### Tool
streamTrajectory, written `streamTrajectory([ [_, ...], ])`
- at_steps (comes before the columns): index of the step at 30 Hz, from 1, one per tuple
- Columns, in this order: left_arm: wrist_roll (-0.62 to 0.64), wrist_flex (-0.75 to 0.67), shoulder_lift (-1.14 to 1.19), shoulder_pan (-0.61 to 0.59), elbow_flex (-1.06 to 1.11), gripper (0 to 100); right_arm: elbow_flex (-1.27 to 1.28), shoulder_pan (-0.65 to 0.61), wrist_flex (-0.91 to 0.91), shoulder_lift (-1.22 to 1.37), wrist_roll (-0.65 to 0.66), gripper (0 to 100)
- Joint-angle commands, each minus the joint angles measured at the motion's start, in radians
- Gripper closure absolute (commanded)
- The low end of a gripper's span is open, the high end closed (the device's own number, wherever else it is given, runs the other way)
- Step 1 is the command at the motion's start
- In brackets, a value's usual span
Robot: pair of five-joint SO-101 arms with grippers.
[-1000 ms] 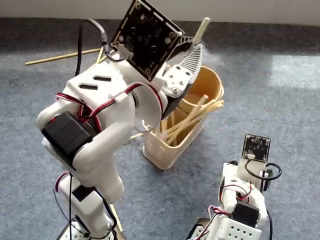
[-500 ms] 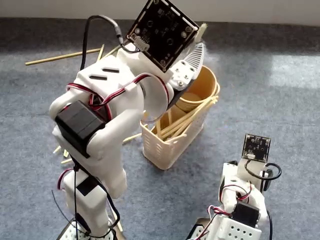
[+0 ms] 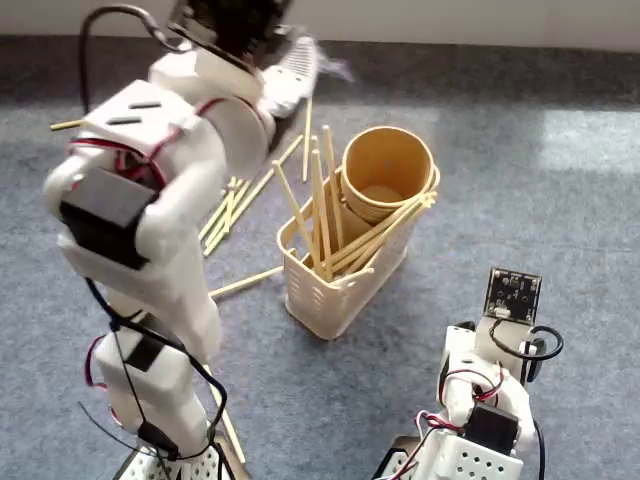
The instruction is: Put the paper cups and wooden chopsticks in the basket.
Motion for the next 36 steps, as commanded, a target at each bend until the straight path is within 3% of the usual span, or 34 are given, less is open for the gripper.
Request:
streamTrajectory([
  [1,-0.012,0.003,-0.001,-0.331,0.220,91,0.091,0.005,-0.021,-0.008,0.011,65.2],
  [4,-0.046,-0.008,0.022,-0.453,0.545,90,0.091,0.005,-0.021,-0.008,0.011,65.2],
  [8,-0.298,-0.058,0.104,-0.470,0.886,81,0.091,0.005,-0.021,-0.008,0.011,65.2],
  [13,-0.316,-0.204,0.226,-0.519,1.055,81,0.091,0.005,-0.021,-0.008,0.011,65.2],
  [16,-0.304,-0.258,0.311,-0.469,1.055,79,0.091,0.004,-0.021,-0.008,0.011,65.2],
  [21,-0.301,-0.267,0.429,-0.280,0.963,75,0.091,0.004,-0.021,-0.008,0.011,65.2],
  [25,-0.196,-0.267,0.495,-0.191,0.875,75,0.093,-0.004,-0.021,-0.008,0.012,65.2],
  [36,-0.074,-0.302,0.671,-0.348,0.642,75,0.093,-0.036,-0.016,-0.008,0.012,65.2],
])
